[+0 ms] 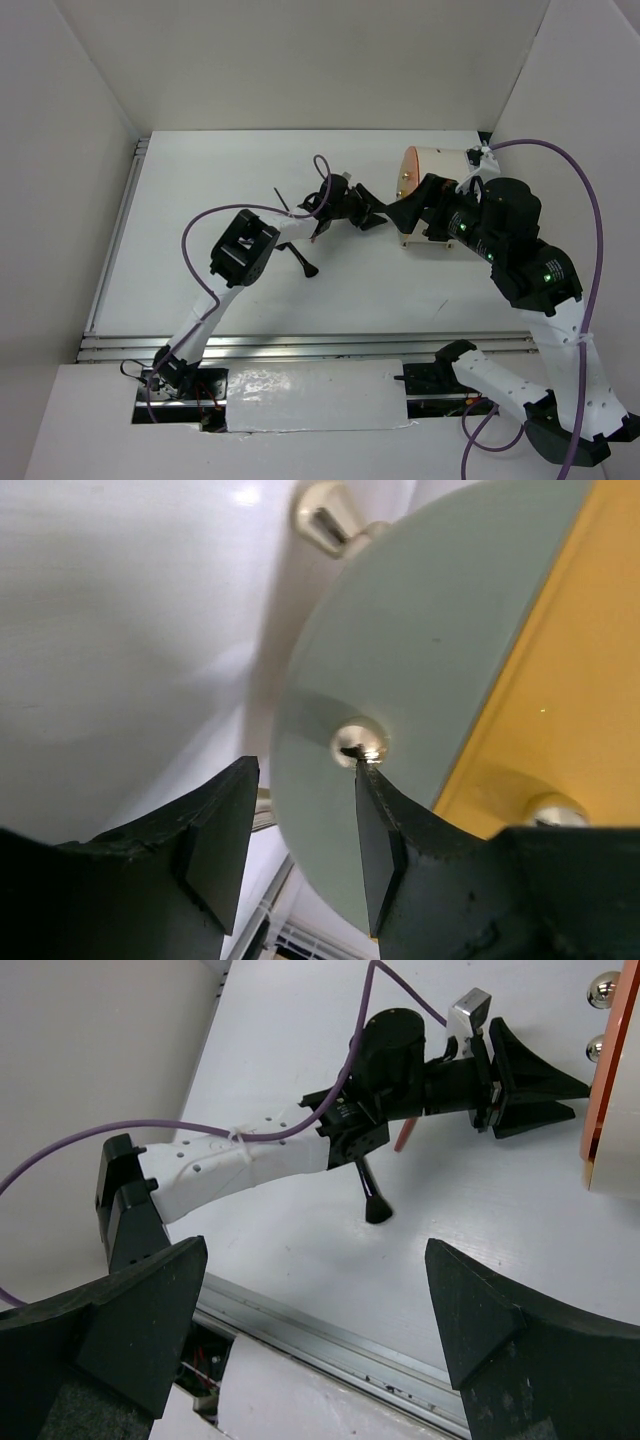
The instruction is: Organize the makeup
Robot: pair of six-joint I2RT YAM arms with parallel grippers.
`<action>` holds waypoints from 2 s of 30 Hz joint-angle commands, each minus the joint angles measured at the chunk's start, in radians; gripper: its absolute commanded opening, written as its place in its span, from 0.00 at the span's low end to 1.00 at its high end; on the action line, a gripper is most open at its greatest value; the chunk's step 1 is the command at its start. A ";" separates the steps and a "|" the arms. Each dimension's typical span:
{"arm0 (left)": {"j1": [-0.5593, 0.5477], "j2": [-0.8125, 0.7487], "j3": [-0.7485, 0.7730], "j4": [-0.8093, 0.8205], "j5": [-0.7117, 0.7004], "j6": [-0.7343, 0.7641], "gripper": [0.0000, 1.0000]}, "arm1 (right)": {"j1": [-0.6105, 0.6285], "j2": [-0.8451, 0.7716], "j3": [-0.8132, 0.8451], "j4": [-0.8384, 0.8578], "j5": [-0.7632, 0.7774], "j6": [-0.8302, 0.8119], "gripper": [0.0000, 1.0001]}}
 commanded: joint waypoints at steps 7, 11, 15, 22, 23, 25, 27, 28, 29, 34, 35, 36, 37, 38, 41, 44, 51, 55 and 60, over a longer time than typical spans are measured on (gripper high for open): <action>-0.004 -0.034 -0.072 0.257 -0.019 -0.080 0.56 | 0.005 -0.017 -0.005 0.029 0.003 -0.012 0.98; -0.005 0.015 0.007 0.222 -0.006 -0.086 0.55 | 0.005 -0.011 0.001 0.026 0.002 -0.013 0.98; -0.010 0.029 0.012 0.234 -0.015 -0.103 0.55 | 0.005 -0.013 0.006 0.020 0.006 -0.018 0.98; -0.019 0.056 0.037 0.234 -0.016 -0.117 0.55 | 0.005 -0.016 0.000 0.018 0.005 -0.017 0.98; -0.020 0.062 0.043 0.229 -0.016 -0.115 0.55 | 0.005 -0.016 0.000 0.018 0.006 -0.017 0.98; -0.024 0.071 0.055 0.223 -0.016 -0.117 0.55 | 0.005 -0.014 0.004 0.016 0.006 -0.018 0.98; -0.025 0.079 0.066 0.214 -0.016 -0.120 0.54 | 0.005 -0.014 0.006 0.016 0.011 -0.018 0.98; -0.025 0.084 0.068 0.212 -0.016 -0.120 0.53 | 0.005 -0.016 0.004 0.016 0.011 -0.018 0.98; -0.025 0.085 0.068 0.218 -0.016 -0.123 0.53 | 0.005 -0.016 0.004 0.016 0.012 -0.018 0.98; -0.025 0.091 0.069 0.224 -0.019 -0.129 0.51 | 0.005 -0.017 0.000 0.016 0.014 -0.018 0.98; -0.027 0.095 0.072 0.231 -0.018 -0.138 0.49 | 0.007 -0.017 0.000 0.016 0.014 -0.020 0.98; -0.027 0.098 0.078 0.234 -0.016 -0.140 0.48 | 0.004 -0.017 -0.002 0.019 0.015 -0.020 0.98; -0.028 0.101 0.080 0.237 -0.016 -0.144 0.45 | 0.004 -0.016 -0.002 0.018 0.015 -0.020 0.98; -0.028 0.101 0.081 0.238 -0.016 -0.146 0.44 | 0.005 -0.016 -0.003 0.020 0.015 -0.020 0.98; -0.030 0.101 0.086 0.235 -0.019 -0.143 0.41 | 0.005 -0.014 -0.002 0.020 0.014 -0.020 0.98; -0.030 0.098 0.072 0.250 -0.021 -0.145 0.32 | 0.005 -0.013 -0.002 0.020 0.014 -0.020 0.98; -0.014 0.023 -0.063 0.329 -0.045 -0.128 0.17 | 0.005 -0.013 -0.010 0.023 0.008 -0.017 0.98; 0.019 -0.066 -0.201 0.421 -0.065 -0.120 0.14 | 0.005 -0.010 -0.016 0.032 -0.001 -0.012 0.98; 0.053 -0.125 -0.297 0.448 -0.055 -0.109 0.12 | 0.005 -0.001 -0.013 0.036 -0.015 -0.012 0.98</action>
